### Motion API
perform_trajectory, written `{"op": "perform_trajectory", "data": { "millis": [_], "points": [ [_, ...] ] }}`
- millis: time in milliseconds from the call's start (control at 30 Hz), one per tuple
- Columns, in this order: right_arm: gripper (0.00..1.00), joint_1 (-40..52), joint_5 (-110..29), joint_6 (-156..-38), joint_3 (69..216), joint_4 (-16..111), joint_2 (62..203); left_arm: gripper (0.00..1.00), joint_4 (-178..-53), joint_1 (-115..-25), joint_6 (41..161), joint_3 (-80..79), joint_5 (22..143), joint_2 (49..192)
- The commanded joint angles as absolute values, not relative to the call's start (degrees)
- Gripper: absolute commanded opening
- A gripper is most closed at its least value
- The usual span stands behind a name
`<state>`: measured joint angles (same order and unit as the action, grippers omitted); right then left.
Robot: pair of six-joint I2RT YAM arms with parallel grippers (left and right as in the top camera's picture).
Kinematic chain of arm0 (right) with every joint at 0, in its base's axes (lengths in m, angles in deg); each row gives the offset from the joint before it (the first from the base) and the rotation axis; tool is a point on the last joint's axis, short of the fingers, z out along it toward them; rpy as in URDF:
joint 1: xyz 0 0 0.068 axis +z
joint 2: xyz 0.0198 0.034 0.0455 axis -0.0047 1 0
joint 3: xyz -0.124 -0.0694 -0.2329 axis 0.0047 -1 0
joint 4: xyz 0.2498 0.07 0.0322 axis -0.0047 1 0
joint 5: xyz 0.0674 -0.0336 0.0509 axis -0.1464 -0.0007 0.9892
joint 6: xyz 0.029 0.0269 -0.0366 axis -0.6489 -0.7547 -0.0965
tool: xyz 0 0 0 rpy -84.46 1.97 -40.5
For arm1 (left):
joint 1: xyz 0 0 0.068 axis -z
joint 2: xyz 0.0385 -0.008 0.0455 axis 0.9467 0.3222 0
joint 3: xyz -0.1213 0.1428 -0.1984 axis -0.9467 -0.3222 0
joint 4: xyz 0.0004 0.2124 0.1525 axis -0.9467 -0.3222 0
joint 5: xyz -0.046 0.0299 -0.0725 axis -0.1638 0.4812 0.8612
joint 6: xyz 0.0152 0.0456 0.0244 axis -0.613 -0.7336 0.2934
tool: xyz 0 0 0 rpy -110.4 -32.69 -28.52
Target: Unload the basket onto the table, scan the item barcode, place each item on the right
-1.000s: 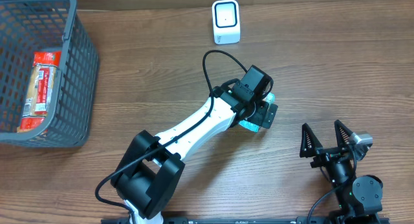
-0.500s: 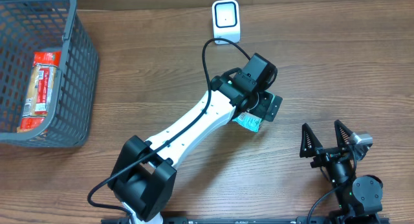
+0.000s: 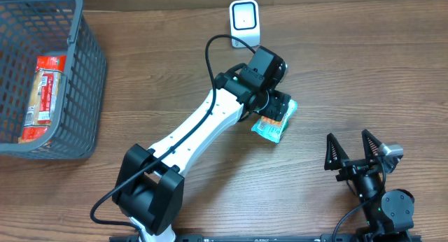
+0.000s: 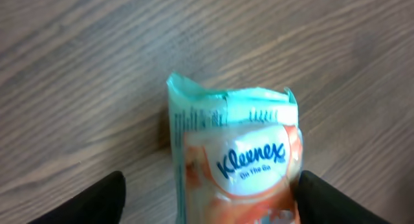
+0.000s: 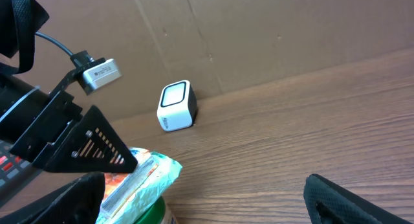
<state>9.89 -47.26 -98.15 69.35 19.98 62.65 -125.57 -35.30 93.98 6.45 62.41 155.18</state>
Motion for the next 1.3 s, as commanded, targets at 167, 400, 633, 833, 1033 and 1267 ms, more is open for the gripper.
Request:
{"op": "perform_trajectory", "data": {
  "millis": [167,400,633,833,1033,1267],
  "points": [
    [1.00,9.73,-47.35,-97.80,68.78,19.63,62.34,0.75,-127.69,-34.95,92.93,7.90,63.61,153.89],
    [1.00,9.73,-47.32,-97.80,68.78,19.63,62.34,0.70,-126.47,-34.91,92.91,7.92,63.59,153.89],
    [1.00,9.73,-47.35,-97.80,68.78,19.63,62.34,0.52,-126.75,-33.73,92.91,7.92,63.11,153.89],
    [1.00,9.73,-47.35,-97.80,68.78,19.63,62.34,0.48,-127.87,-33.25,92.93,7.90,60.38,153.92],
    [1.00,9.73,-47.35,-97.80,68.78,19.63,62.34,0.40,-128.06,-33.38,92.91,8.03,56.84,153.89],
    [1.00,9.73,-47.35,-97.80,68.78,19.63,62.34,0.31,-130.01,-33.36,92.87,12.86,56.60,153.89]
  ]
}}
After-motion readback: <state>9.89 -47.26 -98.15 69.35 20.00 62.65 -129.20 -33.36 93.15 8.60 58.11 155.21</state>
